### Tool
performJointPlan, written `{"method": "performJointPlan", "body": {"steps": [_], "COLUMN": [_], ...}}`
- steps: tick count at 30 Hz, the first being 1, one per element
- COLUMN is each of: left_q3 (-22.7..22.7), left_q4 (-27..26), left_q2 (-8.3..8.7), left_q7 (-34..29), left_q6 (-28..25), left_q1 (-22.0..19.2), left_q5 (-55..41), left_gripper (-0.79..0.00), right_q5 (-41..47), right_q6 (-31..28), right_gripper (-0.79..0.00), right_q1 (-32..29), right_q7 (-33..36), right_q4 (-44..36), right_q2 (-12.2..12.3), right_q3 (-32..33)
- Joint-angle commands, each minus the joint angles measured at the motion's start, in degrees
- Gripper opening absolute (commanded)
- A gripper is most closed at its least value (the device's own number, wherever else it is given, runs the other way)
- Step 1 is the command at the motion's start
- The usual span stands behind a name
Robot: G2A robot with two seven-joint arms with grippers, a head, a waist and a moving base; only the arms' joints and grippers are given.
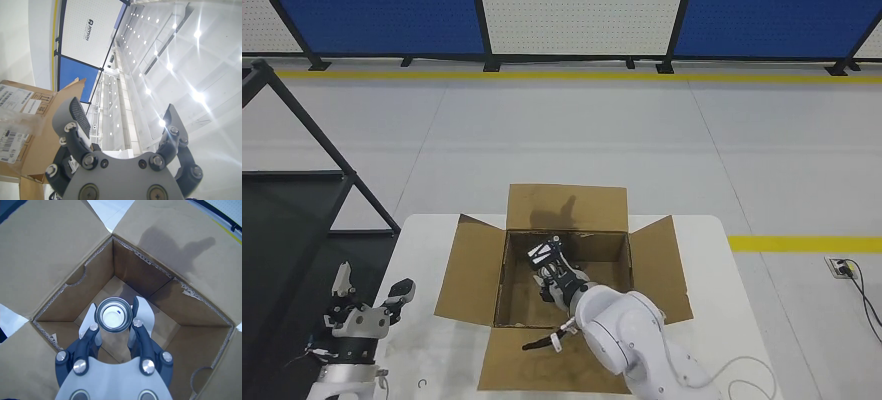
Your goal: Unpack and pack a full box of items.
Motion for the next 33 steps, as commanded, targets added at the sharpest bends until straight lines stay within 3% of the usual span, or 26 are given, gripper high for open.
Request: {"method": "performJointPlan", "body": {"steps": [1,14,21,27,33], "left_q3": [-0.01,1.76,1.88,0.35,-1.87], "left_q4": [0.00,-0.91,-0.56,0.21,1.24], "left_q2": [0.00,0.09,0.28,0.57,0.64], "left_q7": [-0.02,-2.77,-5.68,-9.43,-9.03], "left_q6": [-0.01,1.60,2.64,2.63,1.77], "left_q1": [0.01,0.29,0.23,0.70,0.72], "left_q5": [-0.03,1.60,2.43,2.50,0.87], "left_gripper": [0.000,0.000,0.000,0.000,0.000], "right_q5": [0.05,-1.52,-9.60,-12.80,-16.62], "right_q6": [-0.02,0.88,3.22,2.40,1.29], "right_gripper": [-0.785,-0.785,-0.785,-0.785,-0.785], "right_q1": [0.11,-0.85,-7.12,-17.06,-26.72], "right_q7": [-0.03,-2.01,2.27,5.30,6.70], "right_q4": [0.27,-2.26,-17.33,-31.59,-42.19], "right_q2": [-0.02,-0.27,0.80,2.20,3.38], "right_q3": [-0.05,-0.37,2.61,8.08,13.88]}}
